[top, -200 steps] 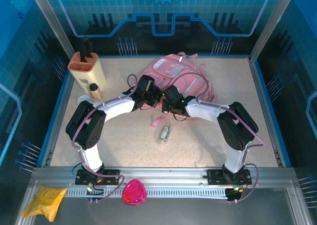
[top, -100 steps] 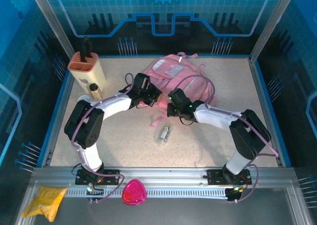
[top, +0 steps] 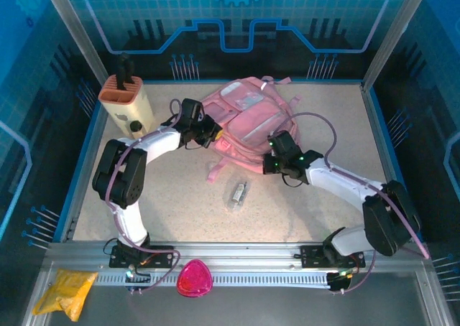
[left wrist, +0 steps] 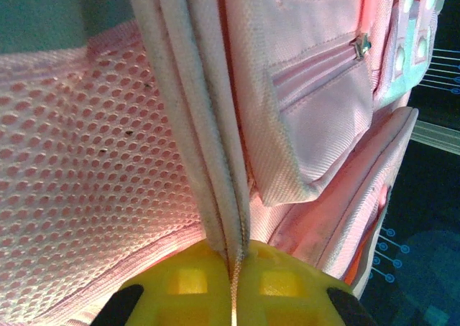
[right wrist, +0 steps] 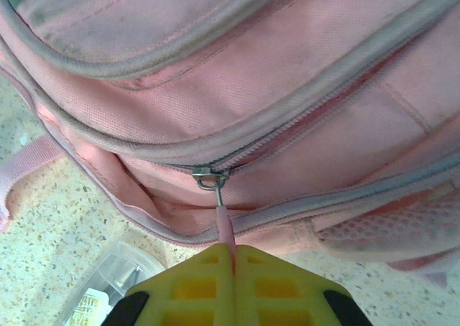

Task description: Pack the student bag

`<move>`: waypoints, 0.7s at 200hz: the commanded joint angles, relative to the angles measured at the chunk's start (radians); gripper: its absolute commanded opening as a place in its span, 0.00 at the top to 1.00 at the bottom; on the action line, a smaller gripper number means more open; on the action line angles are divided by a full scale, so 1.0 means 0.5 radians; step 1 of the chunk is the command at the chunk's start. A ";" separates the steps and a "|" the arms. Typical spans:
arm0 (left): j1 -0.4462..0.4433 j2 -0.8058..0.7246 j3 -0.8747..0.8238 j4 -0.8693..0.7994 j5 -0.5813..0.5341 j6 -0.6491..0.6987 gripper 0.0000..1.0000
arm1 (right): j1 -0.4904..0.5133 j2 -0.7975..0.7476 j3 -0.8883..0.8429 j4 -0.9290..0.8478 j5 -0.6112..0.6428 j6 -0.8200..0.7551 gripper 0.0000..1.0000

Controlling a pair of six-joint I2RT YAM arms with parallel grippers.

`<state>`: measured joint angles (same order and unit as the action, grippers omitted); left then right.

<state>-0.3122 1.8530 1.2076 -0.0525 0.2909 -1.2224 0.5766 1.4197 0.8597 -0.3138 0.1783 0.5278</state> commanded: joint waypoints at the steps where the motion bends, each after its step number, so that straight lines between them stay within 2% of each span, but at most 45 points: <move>1: 0.072 0.026 0.094 0.018 -0.109 0.082 1.00 | -0.015 0.142 0.028 -0.155 -0.063 -0.087 1.00; 16: 0.067 0.017 0.092 -0.005 -0.105 0.104 1.00 | -0.019 0.194 0.073 -0.124 -0.055 -0.097 1.00; 48: 0.039 -0.006 0.084 -0.029 -0.126 0.130 1.00 | -0.016 0.286 0.156 -0.090 -0.048 -0.148 0.89; 98: 0.005 -0.003 0.116 -0.039 -0.139 0.127 1.00 | -0.017 0.424 0.242 -0.083 -0.008 -0.160 0.80; 119: -0.007 -0.006 0.122 -0.048 -0.143 0.126 1.00 | -0.017 0.489 0.252 -0.061 0.012 -0.165 0.81; 131: -0.012 -0.012 0.119 -0.049 -0.142 0.129 1.00 | -0.018 0.508 0.268 -0.072 0.026 -0.176 0.89; 140: -0.014 -0.017 0.122 -0.053 -0.141 0.139 1.00 | -0.019 0.495 0.269 -0.078 0.041 -0.182 0.92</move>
<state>-0.3195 1.8591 1.2224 -0.0837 0.2554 -1.1751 0.5758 1.6451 0.9714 -0.3279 0.1627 0.4549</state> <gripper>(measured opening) 0.063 0.106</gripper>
